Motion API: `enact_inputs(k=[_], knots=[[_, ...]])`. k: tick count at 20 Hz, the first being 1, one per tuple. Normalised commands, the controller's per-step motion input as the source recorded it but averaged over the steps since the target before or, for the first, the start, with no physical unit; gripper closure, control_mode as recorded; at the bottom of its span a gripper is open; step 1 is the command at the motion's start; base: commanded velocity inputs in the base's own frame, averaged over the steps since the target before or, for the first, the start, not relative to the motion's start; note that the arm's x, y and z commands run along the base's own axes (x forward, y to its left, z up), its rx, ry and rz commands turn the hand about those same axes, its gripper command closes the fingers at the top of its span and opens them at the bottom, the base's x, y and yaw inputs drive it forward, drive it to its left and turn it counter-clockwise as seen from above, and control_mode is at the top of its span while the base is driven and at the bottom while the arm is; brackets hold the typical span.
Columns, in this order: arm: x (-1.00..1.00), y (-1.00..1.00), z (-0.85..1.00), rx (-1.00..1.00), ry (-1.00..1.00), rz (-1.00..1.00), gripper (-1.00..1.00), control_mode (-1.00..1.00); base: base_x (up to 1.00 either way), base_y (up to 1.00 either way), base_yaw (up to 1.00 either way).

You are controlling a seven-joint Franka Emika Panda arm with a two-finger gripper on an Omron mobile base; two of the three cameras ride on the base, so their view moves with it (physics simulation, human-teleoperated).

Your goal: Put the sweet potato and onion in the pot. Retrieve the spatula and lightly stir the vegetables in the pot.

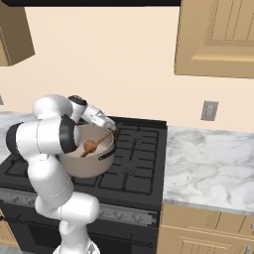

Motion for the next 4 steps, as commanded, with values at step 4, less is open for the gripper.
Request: enact_inputs(k=[4], knots=[[-0.02,0.10,0.00,0.00,0.00,0.00,1.00,-1.00,0.00,0.00,0.00]])
